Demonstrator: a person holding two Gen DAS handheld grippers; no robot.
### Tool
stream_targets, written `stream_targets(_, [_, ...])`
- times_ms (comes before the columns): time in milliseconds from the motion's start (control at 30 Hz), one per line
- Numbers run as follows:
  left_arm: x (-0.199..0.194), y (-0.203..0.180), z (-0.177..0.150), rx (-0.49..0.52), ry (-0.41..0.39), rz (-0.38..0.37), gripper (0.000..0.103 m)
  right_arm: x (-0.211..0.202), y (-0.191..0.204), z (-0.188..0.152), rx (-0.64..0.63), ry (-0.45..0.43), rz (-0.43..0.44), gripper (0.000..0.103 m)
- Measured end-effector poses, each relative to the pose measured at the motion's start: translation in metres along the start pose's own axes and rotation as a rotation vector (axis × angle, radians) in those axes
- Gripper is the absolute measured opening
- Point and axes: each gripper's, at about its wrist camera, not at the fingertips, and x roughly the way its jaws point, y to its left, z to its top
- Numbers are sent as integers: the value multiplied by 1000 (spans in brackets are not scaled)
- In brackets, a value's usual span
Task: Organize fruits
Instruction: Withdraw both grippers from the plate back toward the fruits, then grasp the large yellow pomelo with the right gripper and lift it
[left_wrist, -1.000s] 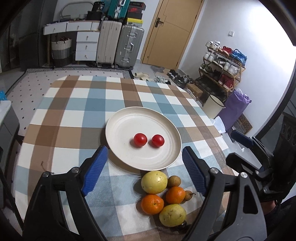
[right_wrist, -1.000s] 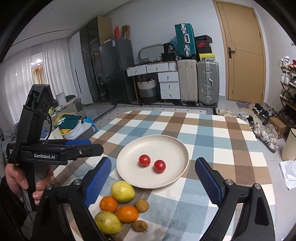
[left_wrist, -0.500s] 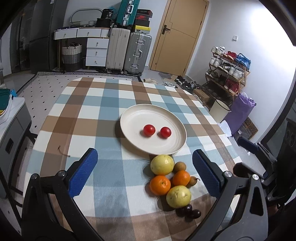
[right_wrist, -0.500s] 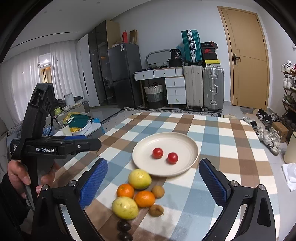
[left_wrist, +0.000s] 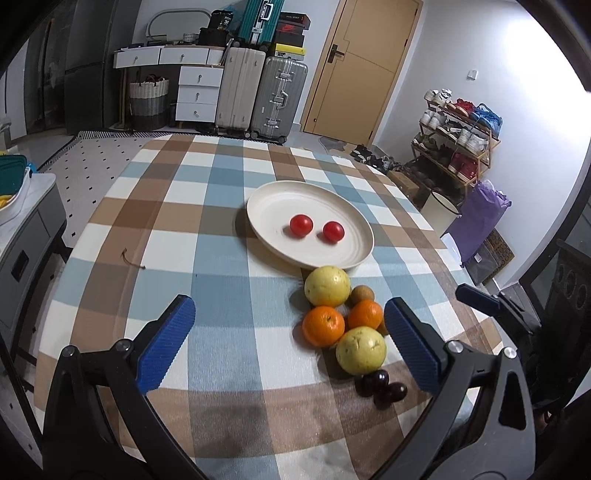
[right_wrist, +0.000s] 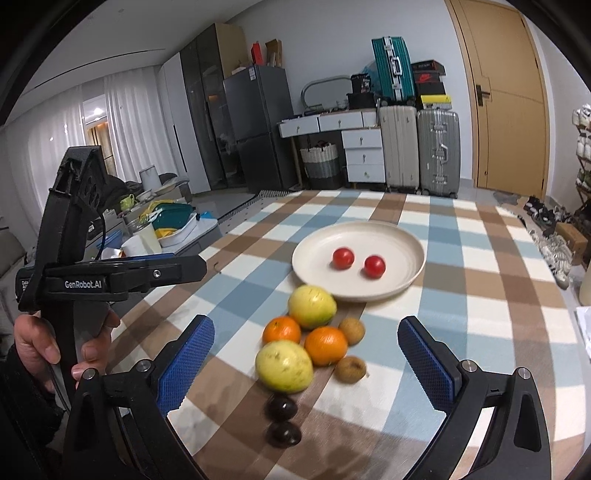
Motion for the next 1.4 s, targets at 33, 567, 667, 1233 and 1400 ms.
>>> stream_targets(33, [1,0,0,1,1,0,102,2,1,-2,4,6,3,102])
stream_targets(567, [14,28,-14,-48,31,-4,102,39,4,-24,91,123,96,101])
stream_targets(667, [20,35,-16,-63,39,-6,102,48,3,-26,114,147,107,101])
stream_targets(1233, [40,60,-22,-114,69,-10,102,77,13,-29,74,234,84,81])
stream_targets(1400, [45,66,-23,-128,76,-10,102,87,9,-31,93,270,77,68])
